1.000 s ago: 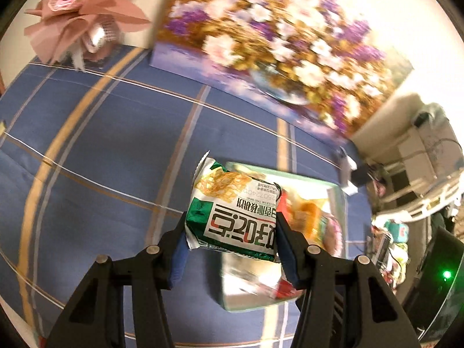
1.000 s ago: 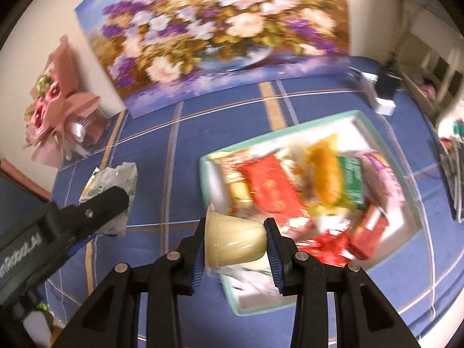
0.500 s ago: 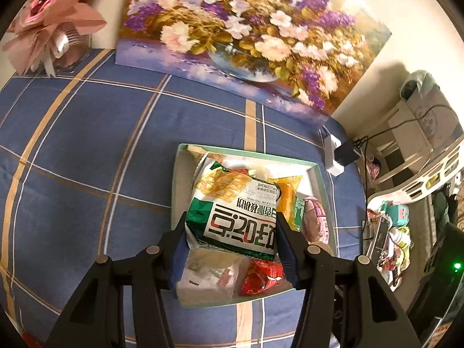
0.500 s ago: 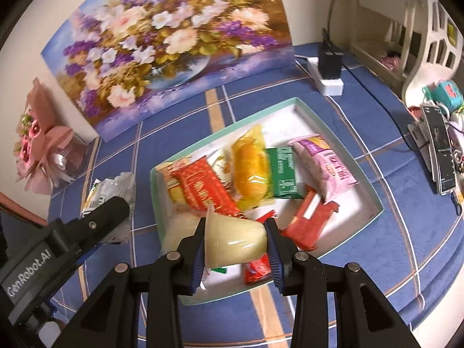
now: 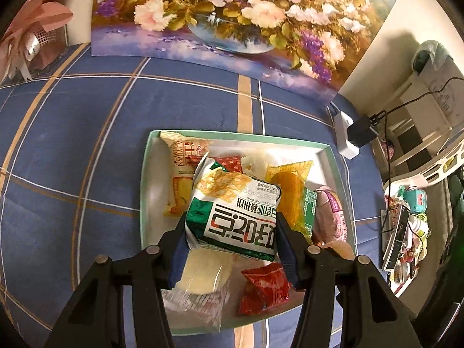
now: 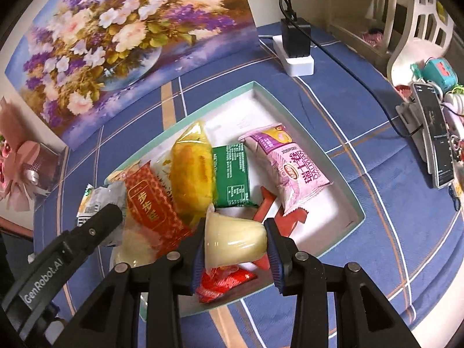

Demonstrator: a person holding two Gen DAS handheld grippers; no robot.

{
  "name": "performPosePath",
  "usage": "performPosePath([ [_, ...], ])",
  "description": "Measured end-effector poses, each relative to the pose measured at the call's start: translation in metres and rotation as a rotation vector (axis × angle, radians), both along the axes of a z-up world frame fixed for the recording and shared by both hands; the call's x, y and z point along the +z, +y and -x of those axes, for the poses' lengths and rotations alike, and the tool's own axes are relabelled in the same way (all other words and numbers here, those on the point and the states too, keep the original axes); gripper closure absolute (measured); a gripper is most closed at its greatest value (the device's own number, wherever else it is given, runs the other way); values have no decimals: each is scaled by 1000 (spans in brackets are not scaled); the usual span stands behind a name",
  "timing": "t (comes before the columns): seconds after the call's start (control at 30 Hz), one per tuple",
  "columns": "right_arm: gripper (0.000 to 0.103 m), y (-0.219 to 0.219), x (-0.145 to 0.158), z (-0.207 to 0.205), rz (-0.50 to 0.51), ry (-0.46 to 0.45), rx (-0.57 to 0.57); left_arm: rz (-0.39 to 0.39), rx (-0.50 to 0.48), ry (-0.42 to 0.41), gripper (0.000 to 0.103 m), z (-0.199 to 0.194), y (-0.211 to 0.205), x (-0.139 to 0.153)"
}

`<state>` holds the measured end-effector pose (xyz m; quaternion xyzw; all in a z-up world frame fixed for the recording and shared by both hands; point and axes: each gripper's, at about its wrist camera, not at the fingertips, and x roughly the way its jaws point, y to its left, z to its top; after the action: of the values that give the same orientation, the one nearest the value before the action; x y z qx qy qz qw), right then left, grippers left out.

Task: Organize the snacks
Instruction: 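Carry the green pack and pudding cup over the white tray, then lower both items into the tray and open both tools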

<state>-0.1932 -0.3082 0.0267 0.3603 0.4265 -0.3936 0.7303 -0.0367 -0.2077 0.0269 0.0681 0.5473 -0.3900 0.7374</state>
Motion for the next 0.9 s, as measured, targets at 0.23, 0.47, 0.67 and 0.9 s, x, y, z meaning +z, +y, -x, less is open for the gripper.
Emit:
performPosePath([
  [0.23, 63, -12, -14, 2, -19, 10, -16, -10, -18, 15, 47, 0, -13, -11],
  [0.47, 63, -18, -20, 3, -19, 16, -25, -2, -39, 21, 47, 2, -26, -14],
  [0.67, 63, -23, -14, -2, 27, -17, -20, 14, -43, 28, 47, 1, -35, -17],
  [0.9, 63, -25, -11, -11, 61, -35, -6, 30, -47, 41, 47, -4, -42, -20],
])
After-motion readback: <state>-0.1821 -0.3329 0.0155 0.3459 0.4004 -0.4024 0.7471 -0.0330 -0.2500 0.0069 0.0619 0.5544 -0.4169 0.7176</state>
